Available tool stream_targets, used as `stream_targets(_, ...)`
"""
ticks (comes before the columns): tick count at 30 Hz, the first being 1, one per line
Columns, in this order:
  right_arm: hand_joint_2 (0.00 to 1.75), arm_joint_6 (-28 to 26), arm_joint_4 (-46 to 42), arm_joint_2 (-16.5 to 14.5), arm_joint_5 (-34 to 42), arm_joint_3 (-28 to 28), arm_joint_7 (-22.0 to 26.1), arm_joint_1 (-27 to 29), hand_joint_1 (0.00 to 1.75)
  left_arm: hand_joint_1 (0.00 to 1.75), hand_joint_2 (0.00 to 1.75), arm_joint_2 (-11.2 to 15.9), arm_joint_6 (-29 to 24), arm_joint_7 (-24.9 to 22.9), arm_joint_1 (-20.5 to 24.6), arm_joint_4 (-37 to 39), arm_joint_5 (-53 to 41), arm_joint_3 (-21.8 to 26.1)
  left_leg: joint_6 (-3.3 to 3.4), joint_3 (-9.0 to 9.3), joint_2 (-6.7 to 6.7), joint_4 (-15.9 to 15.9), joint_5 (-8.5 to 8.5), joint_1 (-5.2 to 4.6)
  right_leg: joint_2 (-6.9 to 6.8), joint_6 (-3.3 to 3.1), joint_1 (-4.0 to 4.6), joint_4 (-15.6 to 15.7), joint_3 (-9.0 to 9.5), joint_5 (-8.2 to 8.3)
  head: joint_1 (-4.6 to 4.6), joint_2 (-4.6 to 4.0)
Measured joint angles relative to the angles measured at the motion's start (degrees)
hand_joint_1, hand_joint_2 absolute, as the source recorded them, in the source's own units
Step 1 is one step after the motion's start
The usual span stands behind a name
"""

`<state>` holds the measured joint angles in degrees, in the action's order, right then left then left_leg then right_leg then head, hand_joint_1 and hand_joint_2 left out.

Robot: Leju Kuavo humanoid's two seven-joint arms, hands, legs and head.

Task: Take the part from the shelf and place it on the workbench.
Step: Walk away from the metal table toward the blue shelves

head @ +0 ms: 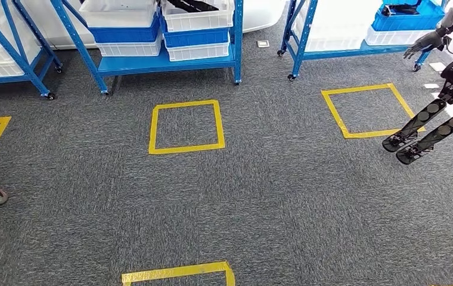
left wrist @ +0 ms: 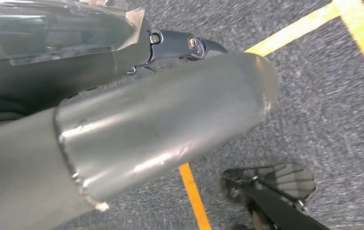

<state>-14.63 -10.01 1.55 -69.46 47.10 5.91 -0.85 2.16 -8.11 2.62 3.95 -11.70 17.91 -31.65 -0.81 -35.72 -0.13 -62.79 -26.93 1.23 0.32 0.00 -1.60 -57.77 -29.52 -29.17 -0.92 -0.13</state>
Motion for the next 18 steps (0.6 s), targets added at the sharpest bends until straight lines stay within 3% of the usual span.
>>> stream_targets(2,0.0,0.01,0.0,0.02,0.11,0.0,0.1,-0.12,0.0,0.0,0.0,-0.02,-0.29,0.1,0.09,0.0,0.04,0.0,0.42,1.87,-0.07,4.13,1.06,-0.28,0.04,0.75,0.26,0.12,0.03,-0.51,-0.04,0.0)
stream_targets(4,0.0,0.01,0.0,0.01,0.21,0.0,0.21,-0.19,0.0,0.0,0.0,-0.03,-0.52,0.35,0.15,-0.01,0.09,0.0,1.22,2.11,-0.18,4.5,0.67,-0.77,-0.01,1.48,0.32,0.72,0.35,-0.59,-0.07,0.0)
stream_targets(5,0.0,0.02,0.0,0.01,0.23,0.0,0.27,-0.18,0.0,0.0,0.0,-0.06,-0.58,0.48,0.11,-0.01,0.1,0.0,1.41,2.37,-0.22,4.93,0.86,-0.89,-0.09,1.52,0.45,1.06,0.69,-0.53,-0.04,0.0)
stream_targets(9,0.0,0.25,0.0,0.17,0.12,0.0,0.47,-0.22,0.0,0.0,0.0,-0.13,-0.73,0.72,0.12,-0.03,0.1,0.01,1.48,3.0,-0.35,5.98,1.41,-1.14,-0.3,0.43,0.66,2.26,1.87,-0.15,0.13,0.0)
stream_targets(15,0.0,0.81,0.0,0.32,-0.45,-0.06,0.51,-0.27,0.0,0.0,0.0,-0.21,-0.71,0.72,0.13,-0.03,0.1,0.01,2.27,3.1,-0.33,5.97,1.01,-1.69,-0.32,0.51,0.3,2.92,2.03,-0.2,0.14,0.0)
stream_targets(18,0.0,1.24,0.0,0.36,-0.55,-0.12,0.52,-0.27,0.0,0.0,0.0,-0.2,-0.54,0.71,0.13,-0.03,0.09,0.01,2.49,3.12,-0.33,5.96,0.97,-1.88,-0.32,0.97,0.13,3.01,2.03,-0.12,0.13,0.0)
